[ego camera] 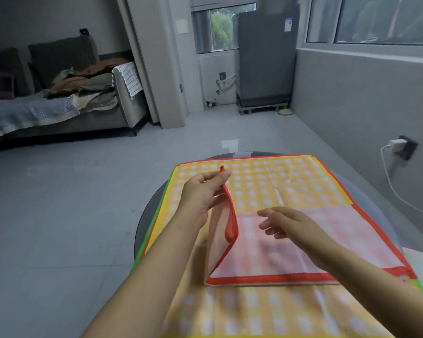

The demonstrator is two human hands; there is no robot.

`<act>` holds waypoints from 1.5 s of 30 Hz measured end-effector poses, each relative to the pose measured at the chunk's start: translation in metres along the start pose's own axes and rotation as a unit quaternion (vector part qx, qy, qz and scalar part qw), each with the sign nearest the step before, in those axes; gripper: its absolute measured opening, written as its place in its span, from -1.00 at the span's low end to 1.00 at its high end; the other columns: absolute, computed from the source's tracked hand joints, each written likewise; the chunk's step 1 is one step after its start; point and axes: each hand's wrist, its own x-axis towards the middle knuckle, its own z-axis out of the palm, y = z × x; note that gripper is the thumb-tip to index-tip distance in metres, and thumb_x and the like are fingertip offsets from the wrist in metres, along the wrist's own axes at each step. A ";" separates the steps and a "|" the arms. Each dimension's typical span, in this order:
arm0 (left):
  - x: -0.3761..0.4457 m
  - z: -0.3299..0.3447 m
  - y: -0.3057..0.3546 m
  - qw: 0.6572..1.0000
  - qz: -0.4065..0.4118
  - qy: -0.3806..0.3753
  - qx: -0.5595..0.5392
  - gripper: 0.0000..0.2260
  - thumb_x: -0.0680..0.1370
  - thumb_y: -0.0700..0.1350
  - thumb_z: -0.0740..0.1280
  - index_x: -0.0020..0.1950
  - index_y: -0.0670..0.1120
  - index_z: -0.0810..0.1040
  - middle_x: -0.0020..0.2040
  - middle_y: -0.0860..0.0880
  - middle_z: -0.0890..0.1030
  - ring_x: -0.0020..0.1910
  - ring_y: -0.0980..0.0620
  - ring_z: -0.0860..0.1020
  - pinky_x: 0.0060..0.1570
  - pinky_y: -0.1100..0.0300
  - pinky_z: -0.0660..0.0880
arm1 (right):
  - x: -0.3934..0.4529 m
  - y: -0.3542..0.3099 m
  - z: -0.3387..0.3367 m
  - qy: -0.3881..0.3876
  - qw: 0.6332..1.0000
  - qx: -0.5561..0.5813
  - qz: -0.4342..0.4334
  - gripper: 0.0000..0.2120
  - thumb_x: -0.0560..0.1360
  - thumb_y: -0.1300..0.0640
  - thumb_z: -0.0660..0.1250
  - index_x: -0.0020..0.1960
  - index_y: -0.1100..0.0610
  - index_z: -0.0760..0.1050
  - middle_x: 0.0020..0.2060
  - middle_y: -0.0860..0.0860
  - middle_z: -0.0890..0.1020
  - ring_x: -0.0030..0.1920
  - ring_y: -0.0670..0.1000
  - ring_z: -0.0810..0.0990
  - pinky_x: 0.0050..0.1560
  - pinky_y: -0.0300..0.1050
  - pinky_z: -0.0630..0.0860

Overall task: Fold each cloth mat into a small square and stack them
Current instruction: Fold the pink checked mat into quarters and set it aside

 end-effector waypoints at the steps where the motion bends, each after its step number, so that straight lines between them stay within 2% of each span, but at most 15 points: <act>1: 0.000 0.009 -0.006 1.000 0.002 0.003 0.005 -0.82 0.39 -0.13 0.50 -0.10 -0.10 0.56 -0.30 0.00 0.59 -0.39 0.10 0.53 -0.33 0.25 0.52 | -0.004 -0.001 -0.005 0.003 1.000 0.004 0.001 -0.76 0.55 -0.05 0.20 0.03 0.01 0.59 -0.16 -0.02 0.68 -0.15 -0.05 0.61 -0.02 -0.13 0.51; 6: -0.002 0.050 -0.037 0.998 0.012 0.013 0.063 -0.72 0.34 -0.07 0.55 -0.03 -0.09 0.57 -0.21 -0.05 0.61 -0.25 -0.01 0.60 -0.02 0.01 0.60 | -0.020 -0.003 -0.020 -0.011 1.000 -0.016 0.004 -0.72 0.49 -0.15 0.25 0.03 0.02 0.57 -0.23 -0.04 0.68 -0.26 -0.11 0.58 -0.22 -0.24 0.46; 9: -0.002 0.065 -0.056 0.994 0.015 0.027 0.105 -0.70 0.35 -0.07 0.54 -0.01 -0.06 0.54 -0.18 -0.04 0.61 -0.15 -0.05 0.63 0.01 -0.04 0.58 | -0.024 0.008 -0.022 0.000 0.997 -0.077 0.013 -0.74 0.44 -0.12 0.36 0.04 -0.01 0.53 -0.29 -0.03 0.69 -0.32 -0.19 0.60 -0.30 -0.31 0.42; 12: -0.002 0.074 -0.071 0.987 0.035 0.029 0.157 -0.71 0.34 -0.08 0.54 -0.04 -0.04 0.51 -0.30 0.03 0.54 -0.21 -0.04 0.61 -0.02 -0.07 0.58 | -0.021 0.023 -0.019 0.027 0.991 -0.126 0.027 -0.70 0.41 0.03 0.43 0.10 0.05 0.49 -0.36 -0.03 0.65 -0.35 -0.18 0.59 -0.27 -0.27 0.44; 16: -0.006 0.077 -0.085 0.975 0.039 0.011 0.220 -0.75 0.41 -0.02 0.48 -0.01 -0.03 0.48 -0.26 0.02 0.51 -0.23 -0.07 0.62 -0.10 0.03 0.59 | -0.015 0.038 -0.012 0.046 0.976 -0.211 0.032 -0.58 0.40 0.11 0.41 0.22 0.07 0.40 -0.35 -0.08 0.56 -0.31 -0.11 0.52 -0.34 -0.30 0.36; 19: -0.004 0.072 -0.093 0.958 0.086 -0.008 0.272 -0.86 0.47 -0.04 0.42 -0.03 -0.01 0.52 -0.11 0.01 0.53 -0.20 0.07 0.55 -0.15 0.23 0.54 | -0.014 0.043 -0.007 0.049 0.970 -0.235 0.036 -0.49 0.42 0.10 0.38 0.32 0.08 0.30 -0.26 -0.07 0.50 -0.30 -0.11 0.46 -0.41 -0.35 0.28; 21: -0.002 0.065 -0.096 0.932 0.137 -0.008 0.335 -0.95 0.50 -0.08 0.37 -0.06 0.02 0.56 0.00 0.02 0.52 -0.13 0.14 0.51 -0.09 0.34 0.44 | -0.014 0.044 -0.006 0.050 0.967 -0.247 0.028 -0.46 0.44 0.10 0.37 0.36 0.08 0.26 -0.26 -0.10 0.46 -0.33 -0.17 0.43 -0.44 -0.34 0.26; 24: 0.004 0.052 -0.101 0.855 0.197 -0.015 0.479 -0.87 0.51 -0.08 0.31 -0.01 0.06 0.63 0.10 0.08 0.51 0.14 0.10 0.41 0.14 0.23 0.20 | -0.014 0.044 -0.006 0.048 0.964 -0.261 0.015 -0.47 0.45 0.10 0.37 0.36 0.09 0.26 -0.35 -0.18 0.35 -0.36 -0.23 0.37 -0.44 -0.32 0.25; 27: 0.008 0.036 -0.102 0.774 0.229 -0.050 0.588 -0.79 0.53 -0.05 0.25 0.08 0.15 0.62 0.24 0.09 0.48 0.28 0.09 0.35 0.19 0.24 0.03 | -0.015 0.044 -0.005 0.049 0.963 -0.266 0.008 -0.48 0.47 0.10 0.35 0.37 0.10 0.25 -0.34 -0.17 0.33 -0.34 -0.16 0.38 -0.43 -0.31 0.25; 30: 0.010 0.023 -0.103 0.734 0.221 -0.123 0.630 -0.71 0.55 0.04 0.19 0.25 0.23 0.51 0.37 0.08 0.39 0.37 0.08 0.27 0.34 0.16 -0.02 | -0.016 0.044 -0.001 0.052 0.961 -0.270 0.004 -0.47 0.49 0.11 0.33 0.39 0.09 0.21 -0.31 -0.13 0.33 -0.24 -0.06 0.39 -0.41 -0.33 0.23; 33: 0.009 0.018 -0.105 0.729 0.209 -0.153 0.634 -0.65 0.54 0.13 0.11 0.32 0.30 0.40 0.41 0.10 0.31 0.40 0.08 0.19 0.34 0.18 -0.07 | -0.018 0.045 0.002 0.055 0.961 -0.272 -0.002 -0.47 0.52 0.13 0.29 0.42 0.07 0.16 -0.14 -0.04 0.42 -0.15 -0.02 0.43 -0.35 -0.34 0.29; 36: 0.007 0.017 -0.103 0.740 0.196 -0.158 0.623 -0.68 0.57 0.10 0.18 0.32 0.32 0.39 0.39 0.14 0.29 0.40 0.12 0.16 0.31 0.19 -0.08 | -0.018 0.045 0.003 0.054 0.954 -0.294 0.001 -0.47 0.52 0.15 0.25 0.42 0.01 0.13 0.08 0.03 0.51 0.00 0.05 0.53 -0.10 -0.16 0.47; 38: 0.004 0.018 -0.100 0.742 0.187 -0.148 0.627 -0.68 0.55 0.12 0.21 0.31 0.31 0.41 0.31 0.14 0.32 0.36 0.12 0.19 0.22 0.25 -0.06 | -0.016 0.045 -0.003 0.058 0.945 -0.320 0.011 -0.47 0.51 0.18 0.24 0.41 -0.03 0.14 0.12 0.02 0.53 0.04 0.06 0.54 -0.03 -0.09 0.49; 41: -0.003 0.018 -0.096 0.747 0.182 -0.129 0.626 -0.67 0.51 0.16 0.20 0.27 0.25 0.48 0.08 0.11 0.34 0.22 0.10 0.29 0.01 0.30 -0.04 | -0.005 0.051 -0.020 0.090 0.918 -0.387 0.015 -0.47 0.48 0.19 0.25 0.40 -0.06 0.20 0.14 0.01 0.57 0.13 0.09 0.53 0.07 -0.07 0.44; 45: -0.017 0.022 -0.096 0.784 0.181 -0.113 0.583 -0.74 0.52 0.05 0.27 0.18 0.19 0.58 -0.09 0.08 0.39 0.04 0.12 0.42 0.07 0.25 0.07 | 0.013 0.059 -0.051 0.132 0.900 -0.416 0.012 -0.58 0.50 0.17 0.26 0.33 -0.07 0.34 0.11 -0.06 0.59 0.20 0.07 0.41 0.10 -0.07 0.25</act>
